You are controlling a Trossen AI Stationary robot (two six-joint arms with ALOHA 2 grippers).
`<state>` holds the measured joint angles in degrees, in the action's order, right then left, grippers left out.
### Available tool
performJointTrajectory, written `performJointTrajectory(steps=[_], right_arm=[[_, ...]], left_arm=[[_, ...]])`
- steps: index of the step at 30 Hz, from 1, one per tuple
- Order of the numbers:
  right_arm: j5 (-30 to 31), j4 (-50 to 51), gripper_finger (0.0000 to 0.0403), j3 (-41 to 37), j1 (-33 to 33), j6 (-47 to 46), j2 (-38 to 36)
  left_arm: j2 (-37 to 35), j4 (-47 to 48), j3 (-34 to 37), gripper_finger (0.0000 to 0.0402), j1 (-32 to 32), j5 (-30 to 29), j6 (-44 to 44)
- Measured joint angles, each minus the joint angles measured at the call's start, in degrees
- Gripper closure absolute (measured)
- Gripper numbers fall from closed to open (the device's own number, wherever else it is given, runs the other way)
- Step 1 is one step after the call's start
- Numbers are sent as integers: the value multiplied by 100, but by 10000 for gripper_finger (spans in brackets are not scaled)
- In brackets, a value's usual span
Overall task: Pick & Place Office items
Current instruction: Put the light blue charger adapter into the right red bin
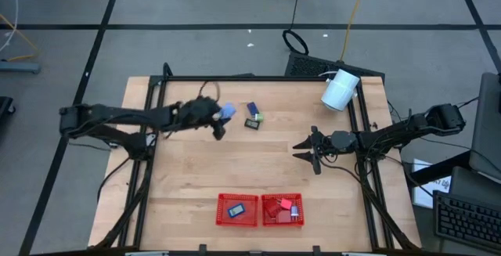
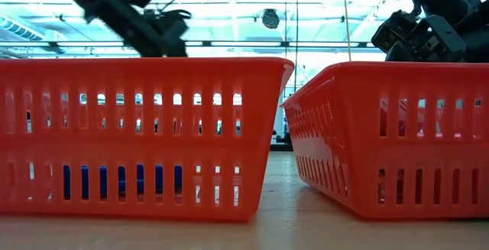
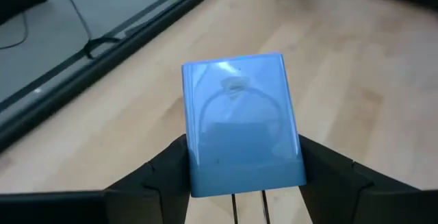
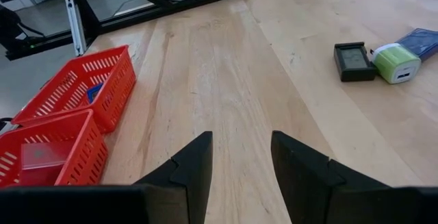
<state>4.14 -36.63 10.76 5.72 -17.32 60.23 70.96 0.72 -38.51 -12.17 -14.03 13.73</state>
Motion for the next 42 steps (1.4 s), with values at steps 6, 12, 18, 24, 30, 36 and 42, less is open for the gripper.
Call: performJointTrajectory(steps=[6,12,18,24,30,36,42], right_arm=[[11,-23,264,0,2,-3,0],[14,-127,264,0,0,-155,0],[9,-413,264,0,2,-233,0],[11,-796,264,0,207,-227,0],[17,-1215,264,0,518,7,0],[24,-1346,264,0,669,22,2],[26,-1617,264,0,677,30,238]], left_arm=[[-835,-1338,1337,186,524,78,317],[-1059,-3409,2426,180,1129,178,331],[-1012,-4330,2838,186,1408,175,494],[-1012,-4719,2803,180,1659,397,404],[-1012,-4910,2794,184,1947,405,321],[-859,-4848,2559,186,2203,347,162],[-66,-3710,1573,181,2686,-274,-728]])
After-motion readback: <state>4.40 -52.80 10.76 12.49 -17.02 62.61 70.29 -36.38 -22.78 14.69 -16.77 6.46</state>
